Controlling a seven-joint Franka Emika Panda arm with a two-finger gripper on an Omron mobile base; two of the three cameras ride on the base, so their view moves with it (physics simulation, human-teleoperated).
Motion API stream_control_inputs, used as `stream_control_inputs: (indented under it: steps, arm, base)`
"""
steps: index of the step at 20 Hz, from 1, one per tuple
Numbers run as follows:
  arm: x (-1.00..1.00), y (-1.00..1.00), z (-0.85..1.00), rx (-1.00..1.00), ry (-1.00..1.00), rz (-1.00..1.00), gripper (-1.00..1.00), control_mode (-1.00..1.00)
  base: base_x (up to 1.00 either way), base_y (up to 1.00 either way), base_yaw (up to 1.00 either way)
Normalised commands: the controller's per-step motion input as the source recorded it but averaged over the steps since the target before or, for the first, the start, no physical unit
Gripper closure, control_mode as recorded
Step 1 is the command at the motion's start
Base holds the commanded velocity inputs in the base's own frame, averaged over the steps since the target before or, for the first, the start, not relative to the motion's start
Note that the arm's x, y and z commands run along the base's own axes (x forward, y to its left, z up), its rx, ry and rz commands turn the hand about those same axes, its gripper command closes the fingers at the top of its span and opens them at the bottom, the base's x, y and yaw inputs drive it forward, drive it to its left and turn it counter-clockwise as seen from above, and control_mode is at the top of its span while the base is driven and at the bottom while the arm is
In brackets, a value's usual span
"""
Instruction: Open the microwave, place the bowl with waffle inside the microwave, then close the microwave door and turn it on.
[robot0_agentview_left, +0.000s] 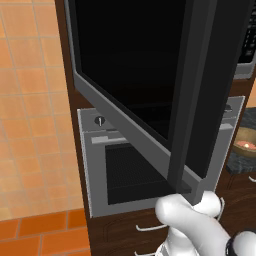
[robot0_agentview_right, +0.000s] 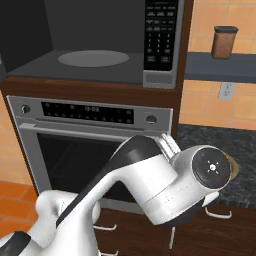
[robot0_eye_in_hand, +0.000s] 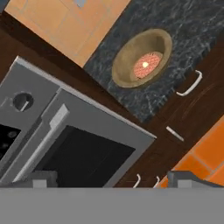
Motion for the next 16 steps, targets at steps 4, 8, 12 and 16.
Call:
stream_control_inputs:
  steps: [4, 8, 12, 16]
  arm:
    - [0.91, -0.84, -0.8, 0.14, 0.3, 0.0, -1.0, -1.0]
    - [0.59, -0.83, -0.66, 0.17, 0.22, 0.0, -1.0, -1.0]
    - [0.03, -0.57, -0.07, 0.18, 0.12, 0.0, -1.0, -1.0]
    - [0.29, -0.38, -0.2, 0.16, 0.07, 0.0, -1.0, -1.0]
  base:
    - [0.0, 0.0, 0.0]
    - [0.0, 0.0, 0.0]
    - [0.0, 0.0, 0.0]
    - [0.0, 0.0, 0.0]
